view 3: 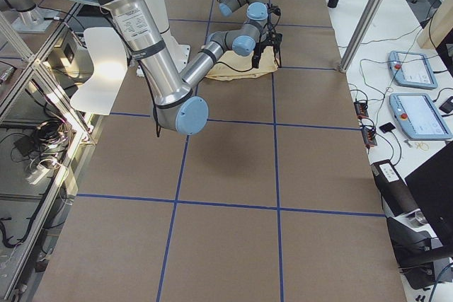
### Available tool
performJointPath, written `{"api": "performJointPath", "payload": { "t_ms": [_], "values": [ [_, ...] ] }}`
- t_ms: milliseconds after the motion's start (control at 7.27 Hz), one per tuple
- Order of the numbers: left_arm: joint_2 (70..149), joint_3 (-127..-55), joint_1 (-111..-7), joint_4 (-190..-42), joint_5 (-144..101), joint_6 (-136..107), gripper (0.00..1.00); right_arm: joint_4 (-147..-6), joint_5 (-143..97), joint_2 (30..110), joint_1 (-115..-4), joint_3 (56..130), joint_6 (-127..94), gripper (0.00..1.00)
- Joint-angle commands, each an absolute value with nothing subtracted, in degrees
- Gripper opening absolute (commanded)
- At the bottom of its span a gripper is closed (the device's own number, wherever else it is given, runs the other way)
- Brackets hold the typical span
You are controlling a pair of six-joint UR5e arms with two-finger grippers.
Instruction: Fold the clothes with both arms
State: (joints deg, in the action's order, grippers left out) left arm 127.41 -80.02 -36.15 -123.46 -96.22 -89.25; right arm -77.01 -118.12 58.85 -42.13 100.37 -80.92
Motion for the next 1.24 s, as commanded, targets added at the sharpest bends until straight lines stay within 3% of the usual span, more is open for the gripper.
{"api": "performJointPath", "payload": {
  "t_ms": [0,962,1100],
  "values": [
    [132.9,-74.7,-36.4,-123.8,-96.2,-91.6,0.00,-77.0,-117.9,59.7,-42.3,100.4,-80.9,1.00],
    [138.0,-61.0,-41.0,-132.1,-95.6,-91.3,0.00,-77.0,-117.9,59.9,-43.0,100.2,-80.9,1.00],
    [138.0,-60.5,-42.3,-132.8,-95.7,-90.7,0.59,-77.1,-117.9,59.8,-42.8,100.0,-80.9,1.00]
  ]
}}
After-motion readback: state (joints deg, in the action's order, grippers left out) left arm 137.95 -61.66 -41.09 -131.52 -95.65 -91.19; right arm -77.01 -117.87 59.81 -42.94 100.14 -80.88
